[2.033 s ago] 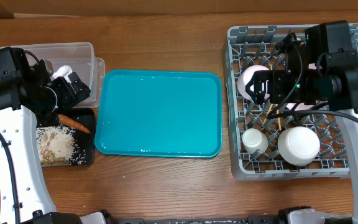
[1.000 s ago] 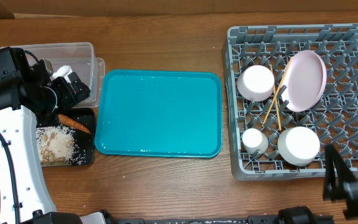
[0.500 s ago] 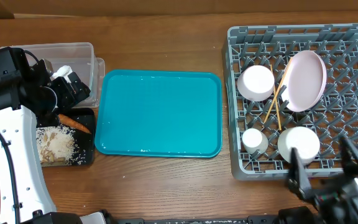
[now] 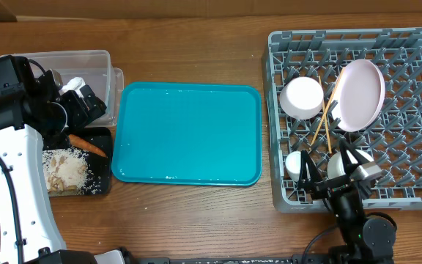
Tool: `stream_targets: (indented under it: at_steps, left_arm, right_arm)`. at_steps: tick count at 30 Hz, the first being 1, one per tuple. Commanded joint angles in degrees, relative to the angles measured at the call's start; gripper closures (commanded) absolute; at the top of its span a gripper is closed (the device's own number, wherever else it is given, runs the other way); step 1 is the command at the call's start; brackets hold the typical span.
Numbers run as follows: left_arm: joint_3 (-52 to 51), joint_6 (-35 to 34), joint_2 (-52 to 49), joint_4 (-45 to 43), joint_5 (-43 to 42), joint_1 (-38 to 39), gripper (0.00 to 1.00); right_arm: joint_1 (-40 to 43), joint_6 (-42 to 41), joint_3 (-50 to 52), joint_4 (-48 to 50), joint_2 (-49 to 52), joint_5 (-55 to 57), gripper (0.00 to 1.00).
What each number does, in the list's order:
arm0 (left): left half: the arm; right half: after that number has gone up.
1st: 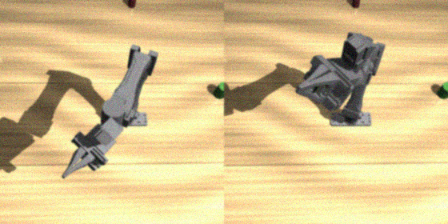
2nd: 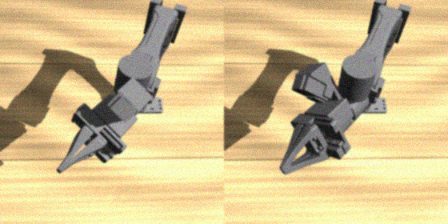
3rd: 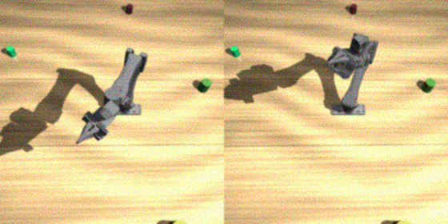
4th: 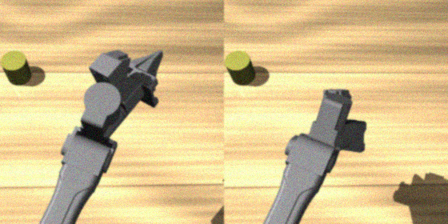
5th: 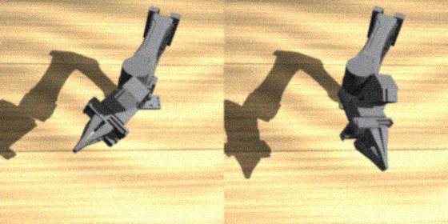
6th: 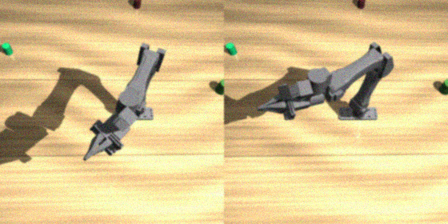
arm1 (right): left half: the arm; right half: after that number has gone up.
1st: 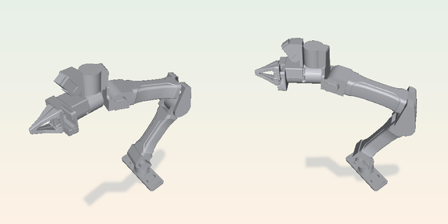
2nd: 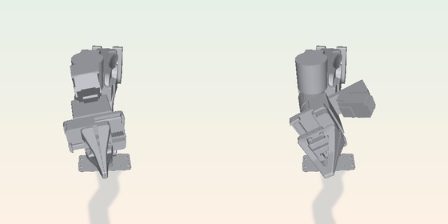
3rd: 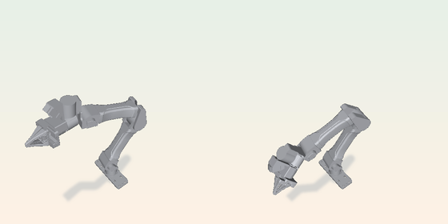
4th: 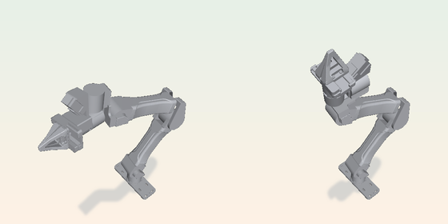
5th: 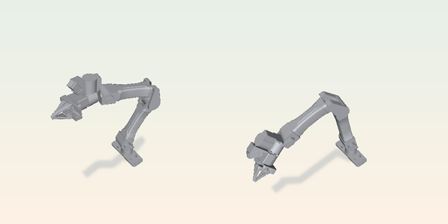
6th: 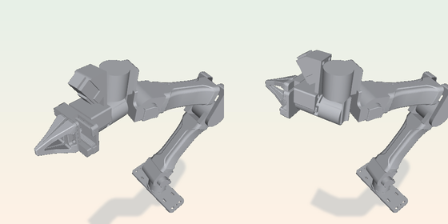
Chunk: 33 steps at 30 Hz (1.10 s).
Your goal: Sort waste into correct bins and load items into the dishwasher
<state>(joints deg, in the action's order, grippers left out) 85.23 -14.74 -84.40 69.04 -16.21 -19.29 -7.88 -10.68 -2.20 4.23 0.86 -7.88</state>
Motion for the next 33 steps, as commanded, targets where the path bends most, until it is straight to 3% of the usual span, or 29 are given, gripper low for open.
stream_targets:
  at_steps: [1,5,33]
  left_arm:
    - [0.9,0.4,0.1,-0.1,0.3,-0.6,0.00]
    - [0.9,0.4,0.1,-0.1,0.3,-0.6,0.00]
    - [0.8,0.4,3.3,-0.1,0.3,-0.1,0.00]
  right_arm:
    - [0.2,-1.3,1.7,-2.4,-0.7,2.1,0.00]
    - [0.2,-1.4,1.7,-8.6,-0.7,2.9,0.00]
    - [0.2,-1.4,1.7,-8.6,-0.7,2.9,0.00]
